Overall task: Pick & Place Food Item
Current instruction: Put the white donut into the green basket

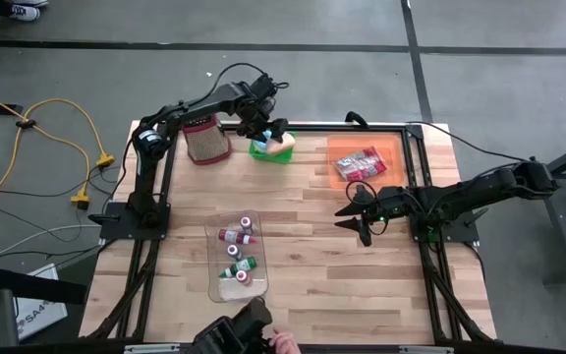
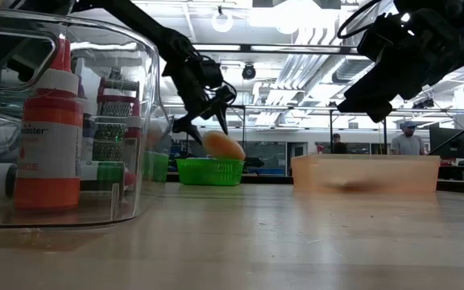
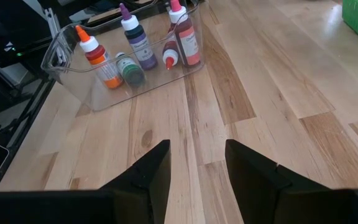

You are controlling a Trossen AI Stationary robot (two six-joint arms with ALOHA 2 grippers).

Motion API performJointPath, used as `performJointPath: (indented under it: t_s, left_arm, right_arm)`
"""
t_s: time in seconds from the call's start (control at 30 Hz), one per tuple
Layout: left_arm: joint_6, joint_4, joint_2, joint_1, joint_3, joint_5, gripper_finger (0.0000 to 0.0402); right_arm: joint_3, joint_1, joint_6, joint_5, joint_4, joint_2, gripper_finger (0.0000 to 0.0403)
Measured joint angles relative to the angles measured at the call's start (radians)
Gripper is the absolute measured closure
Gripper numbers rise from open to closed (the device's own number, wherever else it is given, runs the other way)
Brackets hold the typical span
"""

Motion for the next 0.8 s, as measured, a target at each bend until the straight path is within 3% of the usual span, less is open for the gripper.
performJointPath:
  t_s: [0.8]
  left_arm:
    - [-0.014, -0.023, -0.007, -0.002, 0.0, -0.004, 0.0107]
  right_arm:
    - [0.0, 0.0, 0.0, 0.0, 0.0, 0.0, 0.0261]
